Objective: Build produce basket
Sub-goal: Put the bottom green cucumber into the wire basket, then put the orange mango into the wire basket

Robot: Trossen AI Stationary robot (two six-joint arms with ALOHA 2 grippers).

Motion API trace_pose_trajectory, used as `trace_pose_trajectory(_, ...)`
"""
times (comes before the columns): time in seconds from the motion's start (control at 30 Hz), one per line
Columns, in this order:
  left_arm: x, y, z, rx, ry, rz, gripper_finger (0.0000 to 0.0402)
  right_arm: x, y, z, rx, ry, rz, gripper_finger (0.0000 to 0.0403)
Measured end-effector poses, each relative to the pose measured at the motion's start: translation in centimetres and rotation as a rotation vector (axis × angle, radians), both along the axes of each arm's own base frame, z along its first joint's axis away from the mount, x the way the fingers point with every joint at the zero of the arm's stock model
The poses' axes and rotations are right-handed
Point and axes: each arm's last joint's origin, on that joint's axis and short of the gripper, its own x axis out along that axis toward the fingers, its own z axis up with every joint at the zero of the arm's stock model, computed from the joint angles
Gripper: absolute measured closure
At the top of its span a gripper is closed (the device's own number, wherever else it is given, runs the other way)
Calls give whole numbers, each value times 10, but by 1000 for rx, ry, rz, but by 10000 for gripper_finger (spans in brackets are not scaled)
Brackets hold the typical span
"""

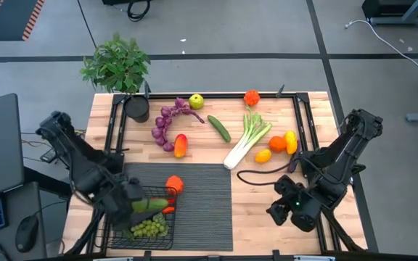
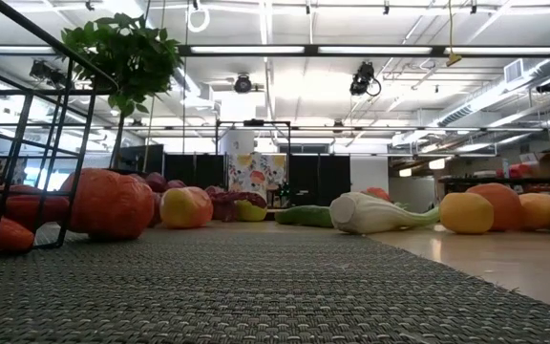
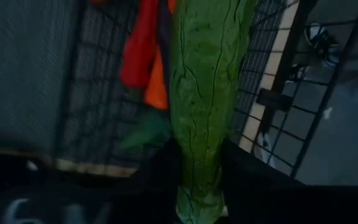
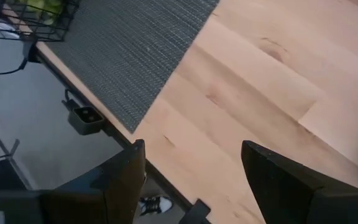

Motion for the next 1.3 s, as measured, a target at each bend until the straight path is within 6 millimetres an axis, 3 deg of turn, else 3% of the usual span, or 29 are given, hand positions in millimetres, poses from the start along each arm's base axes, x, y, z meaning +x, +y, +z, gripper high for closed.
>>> trace_pose_trajectory(0.17, -7, -11, -3, -54, 3, 130, 266, -4, 4, 0, -13, -16, 18, 134)
trace_pose_trajectory(0.37, -9, -17, -2, -92, -18, 225, 186, -11, 14, 2, 7, -41, 83, 134)
trace_pose_trajectory(0.57, 1, -10, -2, -109, -6, 347, 118, -23, 24, 3, -8, -95, 120, 134)
trace_pose_trajectory(0.73, 19, 5, -1, -124, -25, 438, 91, -28, 27, 4, -47, -142, 115, 134)
trace_pose_trajectory(0.93, 54, 46, 0, -103, -93, 519, 88, -26, 25, 4, -60, -155, 106, 134)
trace_pose_trajectory(1.1, 77, 94, 0, -54, -133, 595, 88, -24, 21, 3, -70, -136, 65, 134)
trace_pose_trajectory(1.3, 88, 158, 1, 32, -168, 668, 88, -18, 13, 2, -77, -122, -4, 138)
